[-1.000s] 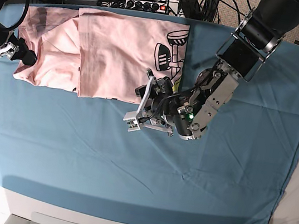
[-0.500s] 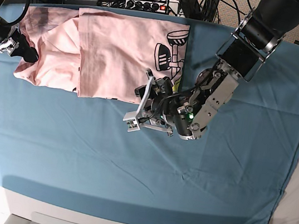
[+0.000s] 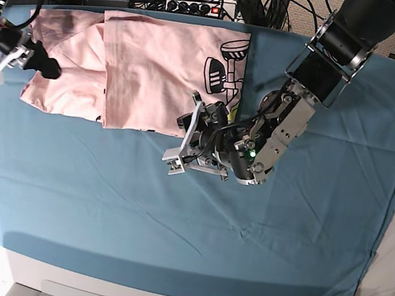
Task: Fold the T-shirt properly
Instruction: 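Adjust the sleeve-end corner with the right gripper while left holds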
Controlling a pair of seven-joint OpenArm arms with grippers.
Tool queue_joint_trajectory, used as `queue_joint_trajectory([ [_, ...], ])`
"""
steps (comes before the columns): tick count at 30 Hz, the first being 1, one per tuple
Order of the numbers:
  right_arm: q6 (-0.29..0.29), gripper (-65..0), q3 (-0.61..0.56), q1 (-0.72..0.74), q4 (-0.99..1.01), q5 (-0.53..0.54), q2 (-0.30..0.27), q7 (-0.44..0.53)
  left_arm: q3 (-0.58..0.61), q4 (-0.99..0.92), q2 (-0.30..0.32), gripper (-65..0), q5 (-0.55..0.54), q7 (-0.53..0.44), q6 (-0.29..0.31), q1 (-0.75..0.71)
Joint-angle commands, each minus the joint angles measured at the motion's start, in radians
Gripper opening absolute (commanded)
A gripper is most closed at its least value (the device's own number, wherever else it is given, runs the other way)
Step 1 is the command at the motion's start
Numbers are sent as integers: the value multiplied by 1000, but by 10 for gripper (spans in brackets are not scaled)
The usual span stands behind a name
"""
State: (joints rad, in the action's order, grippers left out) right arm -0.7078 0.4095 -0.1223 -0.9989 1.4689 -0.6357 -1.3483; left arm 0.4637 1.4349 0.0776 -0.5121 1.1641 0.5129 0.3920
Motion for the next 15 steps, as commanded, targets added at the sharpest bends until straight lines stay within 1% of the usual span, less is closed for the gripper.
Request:
queue_joint_trajectory([
  [1, 10, -245, -29, -8, -1, -55, -10, -48, -4, 16, -8, -404, -11, -21, 0, 26],
  [3, 10, -284, -64, -8, -1, -48, -10, -48, -4, 16, -8, -404, -11, -21, 0, 26],
  [5, 10, -329, -72, -8, -1, -48, -10, -48, -4, 16, -8, -404, -11, -21, 0, 26],
  [6, 10, -341, -71, -8, -1, -48, -11, -48, -4, 16, -8, -404, -11, -21, 0, 26],
  [10, 10, -345, -65, -8, -1, -47, -18, -48, -4, 16, -8, -404, -11, -21, 0, 26],
  [11, 10, -357, -65, -8, -1, -47, -20, -48, -4, 16, -8, -404, -11, -21, -1, 26],
  [13, 10, -429, -63, -8, -1, -47, -24, -48, -4, 16, -8, -404, -11, -21, -1, 27],
  [15, 10, -525, -52, -8, -1, -47, -24, -48, -4, 16, -8, -404, -10, -21, -1, 27],
])
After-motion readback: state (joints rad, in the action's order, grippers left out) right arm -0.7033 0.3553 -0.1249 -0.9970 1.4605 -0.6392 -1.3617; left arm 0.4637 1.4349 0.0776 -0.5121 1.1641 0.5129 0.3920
